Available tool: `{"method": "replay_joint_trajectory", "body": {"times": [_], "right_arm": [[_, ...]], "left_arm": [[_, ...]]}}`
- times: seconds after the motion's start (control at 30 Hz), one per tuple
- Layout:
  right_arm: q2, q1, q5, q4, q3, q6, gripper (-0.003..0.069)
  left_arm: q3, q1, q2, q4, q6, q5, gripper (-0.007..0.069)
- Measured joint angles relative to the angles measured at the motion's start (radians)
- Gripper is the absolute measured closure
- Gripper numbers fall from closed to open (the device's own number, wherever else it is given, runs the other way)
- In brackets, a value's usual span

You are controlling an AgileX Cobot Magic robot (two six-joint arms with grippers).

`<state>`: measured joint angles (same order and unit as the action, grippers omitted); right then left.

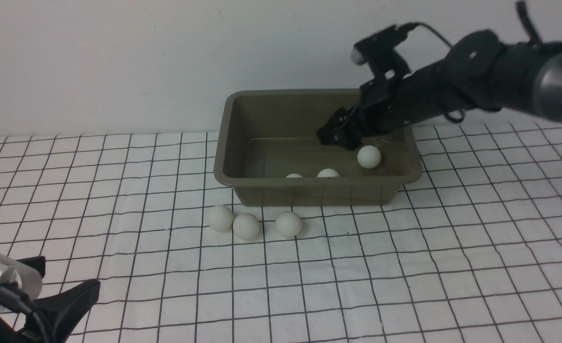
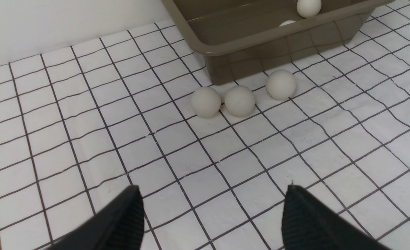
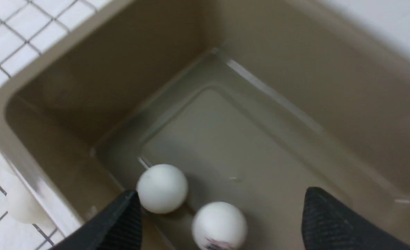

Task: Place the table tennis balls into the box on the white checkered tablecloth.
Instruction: 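Release the ping pong ball into the bin and lift the gripper away, then reach for and grasp a ping pong ball on the table beside the basket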

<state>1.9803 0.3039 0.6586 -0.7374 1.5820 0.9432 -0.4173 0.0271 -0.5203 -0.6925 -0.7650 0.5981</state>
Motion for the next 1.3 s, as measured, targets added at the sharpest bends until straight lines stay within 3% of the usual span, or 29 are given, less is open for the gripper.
{"method": "replay_joint_trajectory", "body": {"times": [0.23, 0.4, 0.5, 0.73, 0.9, 1.03, 1.3], "right_arm": [[-0.209, -0.071, 0.112, 0.209, 0.006, -0.144, 0.0135], [-0.393, -0.1, 0.346, 0.411, 0.006, -0.351, 0.016], [-0.475, -0.1, 0.46, 0.458, 0.006, -0.438, 0.0162], [-0.648, -0.1, 0.6, 0.534, 0.001, -0.613, 0.0164], [-0.745, -0.1, 0.603, 0.569, -0.066, -0.636, 0.0164], [-0.797, -0.1, 0.61, 0.558, -0.147, -0.636, 0.0164], [-0.83, -0.1, 0.61, 0.474, -0.275, -0.623, 0.0164]], "left_arm": [[0.0, 0.0, 0.0, -0.007, 0.0, 0.0, 0.0143], [0.0, 0.0, 0.0, -0.009, -0.016, 0.0, 0.0143], [0.0, 0.0, 0.0, -0.019, -0.027, 0.0, 0.0143], [0.0, 0.0, 0.0, -0.109, -0.032, 0.001, 0.0143], [0.0, 0.0, -0.017, -0.226, -0.104, 0.041, 0.0143], [-0.036, 0.0, -0.142, -0.296, -0.193, 0.063, 0.0143], [-0.279, 0.0, -0.563, -0.282, -0.204, 0.147, 0.0143]]}}
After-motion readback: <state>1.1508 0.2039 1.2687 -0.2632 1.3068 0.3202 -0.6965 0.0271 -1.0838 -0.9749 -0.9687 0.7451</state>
